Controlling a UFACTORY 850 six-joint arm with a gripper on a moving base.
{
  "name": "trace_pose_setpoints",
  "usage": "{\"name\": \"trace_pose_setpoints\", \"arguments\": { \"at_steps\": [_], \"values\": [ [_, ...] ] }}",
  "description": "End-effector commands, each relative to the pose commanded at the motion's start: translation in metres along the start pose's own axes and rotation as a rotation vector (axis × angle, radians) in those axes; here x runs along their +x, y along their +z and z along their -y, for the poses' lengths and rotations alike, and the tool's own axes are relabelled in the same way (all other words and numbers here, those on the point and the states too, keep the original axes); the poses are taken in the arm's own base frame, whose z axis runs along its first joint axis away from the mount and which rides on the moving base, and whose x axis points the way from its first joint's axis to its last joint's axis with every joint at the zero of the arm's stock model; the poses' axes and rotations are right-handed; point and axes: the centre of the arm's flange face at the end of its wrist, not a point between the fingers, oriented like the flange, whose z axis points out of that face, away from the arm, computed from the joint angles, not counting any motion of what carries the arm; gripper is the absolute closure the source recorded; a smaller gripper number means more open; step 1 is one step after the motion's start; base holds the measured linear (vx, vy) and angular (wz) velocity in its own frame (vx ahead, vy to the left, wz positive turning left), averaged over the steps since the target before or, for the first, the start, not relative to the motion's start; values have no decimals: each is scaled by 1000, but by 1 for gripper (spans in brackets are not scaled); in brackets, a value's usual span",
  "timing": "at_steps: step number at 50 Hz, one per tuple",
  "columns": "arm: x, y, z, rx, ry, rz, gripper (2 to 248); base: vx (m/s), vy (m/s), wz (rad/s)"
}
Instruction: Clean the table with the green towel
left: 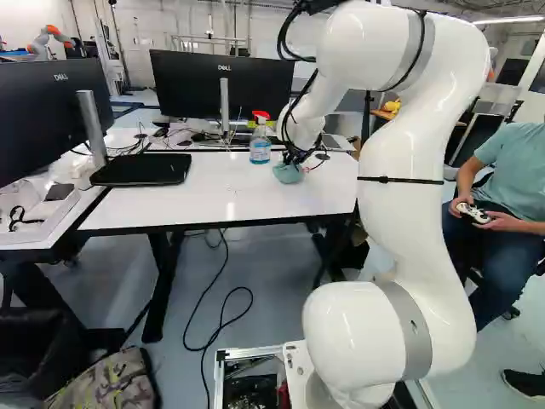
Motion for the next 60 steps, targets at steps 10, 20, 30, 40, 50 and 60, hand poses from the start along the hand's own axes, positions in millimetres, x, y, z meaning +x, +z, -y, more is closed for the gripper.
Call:
{"name": "trace_pose_setpoints", "arguments": {
  "at_steps": [10,20,30,40,50,60],
  "values": [
    [-1,-2,17,18,-21,1,193,0,0,0],
    [-9,-10,31,32,-38,8,193,0,0,0],
    [-21,-22,34,36,-43,19,193,0,0,0],
    [-34,-34,31,33,-40,31,193,0,0,0],
    [-48,-47,26,29,-35,42,193,0,0,0],
    [-58,-56,16,17,-20,49,193,0,0,0]
  ]
}}
